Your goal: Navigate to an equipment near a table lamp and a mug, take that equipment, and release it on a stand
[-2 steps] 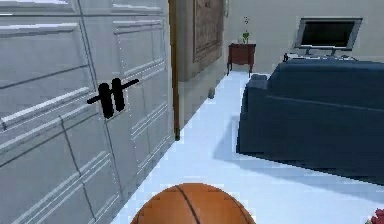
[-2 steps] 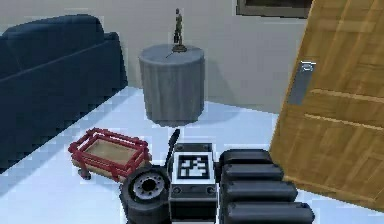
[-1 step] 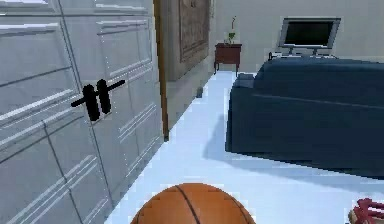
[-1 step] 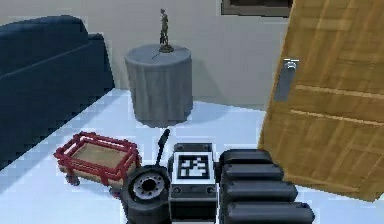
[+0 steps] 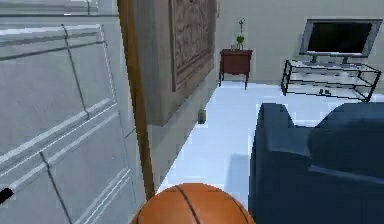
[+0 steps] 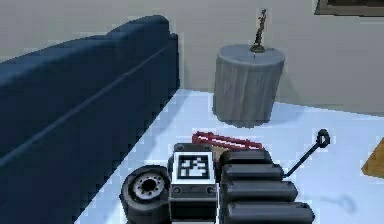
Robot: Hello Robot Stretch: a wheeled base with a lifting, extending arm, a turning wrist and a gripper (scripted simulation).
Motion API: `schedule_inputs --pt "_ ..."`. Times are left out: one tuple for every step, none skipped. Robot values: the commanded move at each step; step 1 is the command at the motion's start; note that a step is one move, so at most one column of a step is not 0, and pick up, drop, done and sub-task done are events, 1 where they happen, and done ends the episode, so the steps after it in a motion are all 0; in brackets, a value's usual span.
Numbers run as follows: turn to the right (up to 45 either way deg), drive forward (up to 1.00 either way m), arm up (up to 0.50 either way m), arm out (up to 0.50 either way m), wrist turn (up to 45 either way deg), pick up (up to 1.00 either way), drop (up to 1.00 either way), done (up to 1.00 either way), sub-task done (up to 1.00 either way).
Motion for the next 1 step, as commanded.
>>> schedule_inputs --pt "0.0 0.5 0.0 0.0 0.0 0.0 0.0 0.0 0.0"
